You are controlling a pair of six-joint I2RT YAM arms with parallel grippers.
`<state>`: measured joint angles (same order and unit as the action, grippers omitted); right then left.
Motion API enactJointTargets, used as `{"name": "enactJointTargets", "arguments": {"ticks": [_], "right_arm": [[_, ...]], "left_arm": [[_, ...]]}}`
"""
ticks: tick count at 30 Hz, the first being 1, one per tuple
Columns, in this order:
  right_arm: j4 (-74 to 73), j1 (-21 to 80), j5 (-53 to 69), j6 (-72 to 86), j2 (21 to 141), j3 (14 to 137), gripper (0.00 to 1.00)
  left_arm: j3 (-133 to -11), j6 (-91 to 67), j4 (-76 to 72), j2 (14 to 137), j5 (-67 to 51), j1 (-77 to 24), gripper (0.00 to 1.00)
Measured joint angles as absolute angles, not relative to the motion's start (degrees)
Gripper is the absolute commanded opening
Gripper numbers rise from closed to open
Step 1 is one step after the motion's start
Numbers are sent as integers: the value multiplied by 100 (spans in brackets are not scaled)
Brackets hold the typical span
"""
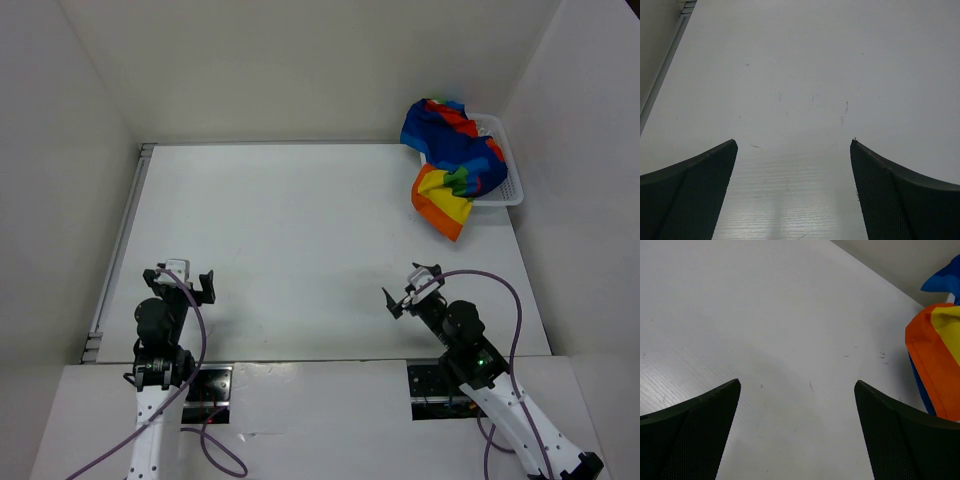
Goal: Fold and stack the shorts
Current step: Grab the shorts from the pile
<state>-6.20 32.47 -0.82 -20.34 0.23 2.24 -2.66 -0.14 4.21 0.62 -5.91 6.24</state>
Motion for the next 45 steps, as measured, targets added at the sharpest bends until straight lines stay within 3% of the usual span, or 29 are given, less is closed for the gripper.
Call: {"name": "enactJointTargets", "arguments": {"ticks": [11, 16, 19, 23, 27, 30, 33, 40, 45], "right_arm": [[-624, 3247, 408, -2921, 23, 224, 99], [-613, 3247, 888, -4991, 23, 224, 99], [-373, 3247, 631, -5752, 23, 224, 99], [-106, 3247, -40, -5968, 86, 436, 99], [-150, 3247, -834, -5675, 1527, 1892, 99], [-252, 3223, -1354, -4877, 3614, 3824, 99], [-108, 3024, -1743, -4036, 5057, 5000, 99], [-1920, 1372, -1568, -1857, 8029, 7861, 99], [-2637, 515, -1555, -687, 9476, 8833, 99]], "left_arm": [[-266, -12, 423, 62, -663, 624, 100], [-276, -21, 390, 62, -2034, 624, 100], [-329, -21, 82, 64, -2650, 624, 100], [-777, -21, -386, 283, -2484, 624, 100], [-2202, -14, -384, 2196, -2064, 624, 100], [-4283, -16, 104, 4659, -1872, 624, 100], [-6259, -25, 580, 6825, -1743, 578, 100], [-7769, -12, 2825, 9089, -637, -231, 100], [-9804, -14, 4484, 10757, -655, -364, 100]]}}
